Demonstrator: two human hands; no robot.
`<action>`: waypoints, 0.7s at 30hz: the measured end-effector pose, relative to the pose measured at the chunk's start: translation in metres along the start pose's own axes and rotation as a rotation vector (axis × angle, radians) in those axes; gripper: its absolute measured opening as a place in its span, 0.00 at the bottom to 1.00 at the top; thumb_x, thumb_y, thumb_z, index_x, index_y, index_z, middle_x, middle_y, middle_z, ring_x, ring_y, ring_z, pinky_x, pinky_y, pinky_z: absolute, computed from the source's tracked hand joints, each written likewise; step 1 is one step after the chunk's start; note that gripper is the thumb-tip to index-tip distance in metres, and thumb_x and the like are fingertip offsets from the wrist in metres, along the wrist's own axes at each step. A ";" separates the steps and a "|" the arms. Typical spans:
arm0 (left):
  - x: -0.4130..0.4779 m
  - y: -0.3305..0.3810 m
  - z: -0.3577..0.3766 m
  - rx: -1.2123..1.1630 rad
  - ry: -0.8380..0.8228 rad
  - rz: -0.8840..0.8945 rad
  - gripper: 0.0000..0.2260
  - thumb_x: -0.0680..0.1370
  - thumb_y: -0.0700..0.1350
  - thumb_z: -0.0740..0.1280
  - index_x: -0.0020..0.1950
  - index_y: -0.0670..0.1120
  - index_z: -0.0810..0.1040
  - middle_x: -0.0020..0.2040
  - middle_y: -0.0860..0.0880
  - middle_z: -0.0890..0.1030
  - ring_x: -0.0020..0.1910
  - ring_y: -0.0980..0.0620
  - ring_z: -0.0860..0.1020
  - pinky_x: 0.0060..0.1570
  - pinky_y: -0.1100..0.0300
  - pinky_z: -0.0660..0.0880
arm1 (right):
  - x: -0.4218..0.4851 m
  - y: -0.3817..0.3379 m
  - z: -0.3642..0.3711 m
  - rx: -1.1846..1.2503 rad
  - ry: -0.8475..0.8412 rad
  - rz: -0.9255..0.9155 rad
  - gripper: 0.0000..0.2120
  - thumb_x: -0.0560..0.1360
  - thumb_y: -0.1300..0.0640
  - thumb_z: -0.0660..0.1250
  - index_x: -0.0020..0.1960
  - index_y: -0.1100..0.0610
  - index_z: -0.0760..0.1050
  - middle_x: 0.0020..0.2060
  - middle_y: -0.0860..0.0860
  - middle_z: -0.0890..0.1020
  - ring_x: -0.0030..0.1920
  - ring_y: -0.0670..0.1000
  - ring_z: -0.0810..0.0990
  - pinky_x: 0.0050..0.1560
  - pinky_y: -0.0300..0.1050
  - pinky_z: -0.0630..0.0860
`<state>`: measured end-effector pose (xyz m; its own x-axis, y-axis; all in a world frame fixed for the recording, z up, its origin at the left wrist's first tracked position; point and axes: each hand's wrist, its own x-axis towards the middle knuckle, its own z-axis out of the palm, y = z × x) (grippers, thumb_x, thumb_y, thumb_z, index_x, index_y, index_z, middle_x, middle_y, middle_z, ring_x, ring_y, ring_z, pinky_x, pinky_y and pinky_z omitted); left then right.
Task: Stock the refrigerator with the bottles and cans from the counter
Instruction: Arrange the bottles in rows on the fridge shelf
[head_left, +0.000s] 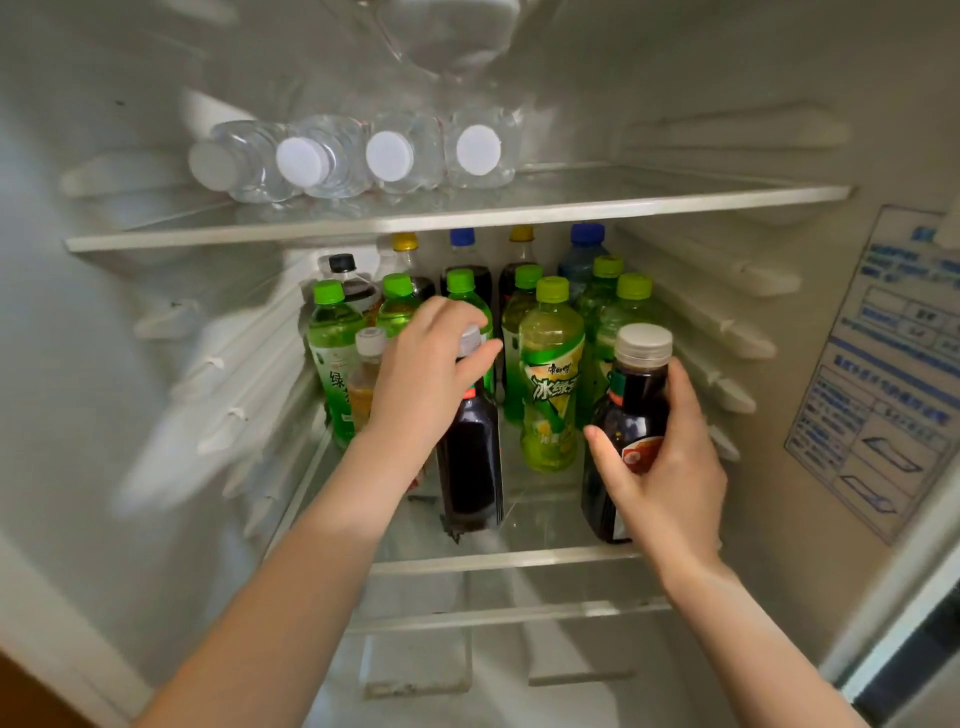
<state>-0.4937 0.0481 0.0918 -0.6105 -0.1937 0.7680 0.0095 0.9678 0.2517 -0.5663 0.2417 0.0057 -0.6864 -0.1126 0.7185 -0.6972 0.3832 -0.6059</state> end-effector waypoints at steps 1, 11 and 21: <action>0.002 0.000 0.005 0.041 0.025 -0.013 0.11 0.76 0.48 0.68 0.54 0.42 0.78 0.52 0.46 0.77 0.49 0.48 0.77 0.45 0.58 0.71 | 0.000 0.000 0.000 -0.004 -0.006 0.003 0.40 0.68 0.45 0.72 0.74 0.48 0.57 0.67 0.47 0.72 0.65 0.50 0.72 0.61 0.48 0.72; -0.021 -0.006 0.017 -0.388 -0.030 -0.240 0.33 0.72 0.46 0.70 0.72 0.54 0.56 0.66 0.52 0.68 0.63 0.55 0.70 0.59 0.64 0.68 | 0.000 0.000 0.002 -0.018 0.000 -0.001 0.41 0.68 0.45 0.72 0.74 0.47 0.55 0.65 0.47 0.73 0.64 0.48 0.72 0.57 0.40 0.67; -0.053 -0.017 0.041 -0.340 0.008 -0.400 0.33 0.72 0.44 0.73 0.73 0.48 0.61 0.64 0.57 0.70 0.58 0.74 0.66 0.55 0.81 0.63 | 0.000 0.002 0.006 -0.013 0.016 0.004 0.40 0.68 0.46 0.73 0.74 0.47 0.56 0.66 0.48 0.72 0.64 0.50 0.71 0.58 0.42 0.66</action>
<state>-0.4943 0.0484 0.0227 -0.6129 -0.5403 0.5766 0.0342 0.7109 0.7025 -0.5692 0.2368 0.0022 -0.6856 -0.0966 0.7216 -0.6917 0.3955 -0.6043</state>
